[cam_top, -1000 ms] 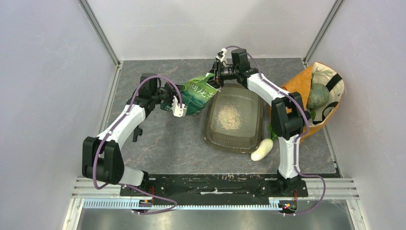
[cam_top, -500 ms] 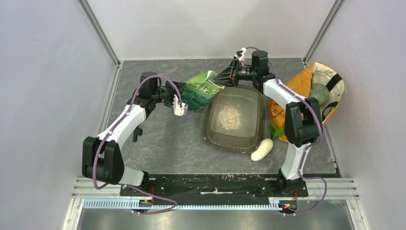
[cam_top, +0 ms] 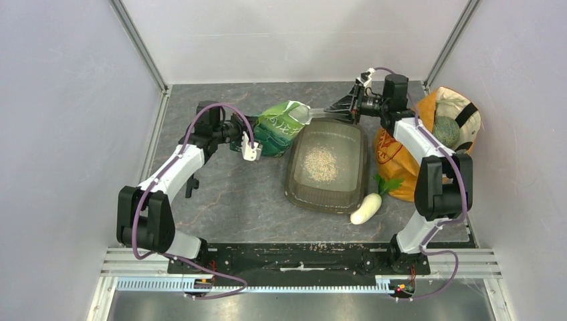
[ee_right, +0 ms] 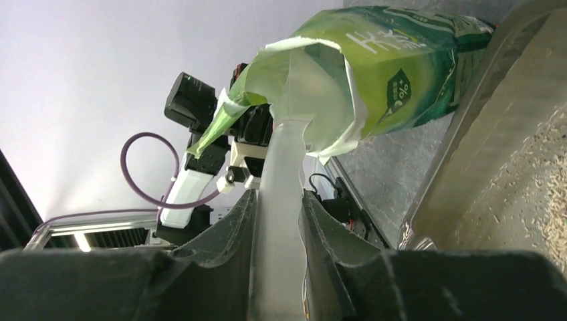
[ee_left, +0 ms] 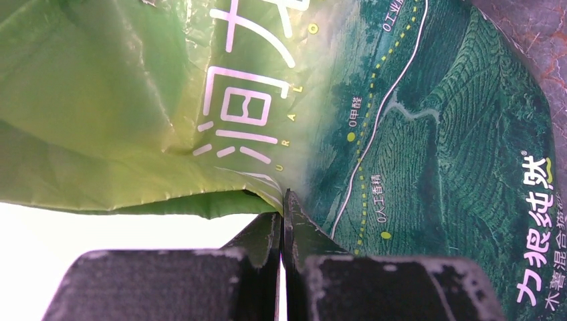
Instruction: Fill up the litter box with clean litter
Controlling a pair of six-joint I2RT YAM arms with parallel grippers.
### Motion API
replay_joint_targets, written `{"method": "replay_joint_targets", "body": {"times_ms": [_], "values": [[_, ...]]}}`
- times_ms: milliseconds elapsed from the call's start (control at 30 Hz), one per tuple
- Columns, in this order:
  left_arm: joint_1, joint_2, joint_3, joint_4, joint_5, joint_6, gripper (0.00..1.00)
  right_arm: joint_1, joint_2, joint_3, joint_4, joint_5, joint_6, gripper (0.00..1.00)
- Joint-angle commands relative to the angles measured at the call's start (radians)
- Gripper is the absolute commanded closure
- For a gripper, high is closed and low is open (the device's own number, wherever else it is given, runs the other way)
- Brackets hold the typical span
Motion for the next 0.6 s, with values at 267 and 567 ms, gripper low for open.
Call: {"method": "replay_joint_targets", "body": {"times_ms": [267, 567], "values": [[0.003, -0.001, 0.063, 0.063, 0.065, 0.017, 0.98, -0.083, -0.169, -0.131, 0.005, -0.114, -0.026, 1.00], [0.003, 0.007, 0.073, 0.026, 0.067, 0.046, 0.98, -0.157, -0.221, -0.162, -0.068, -0.137, -0.080, 1.00]]}}
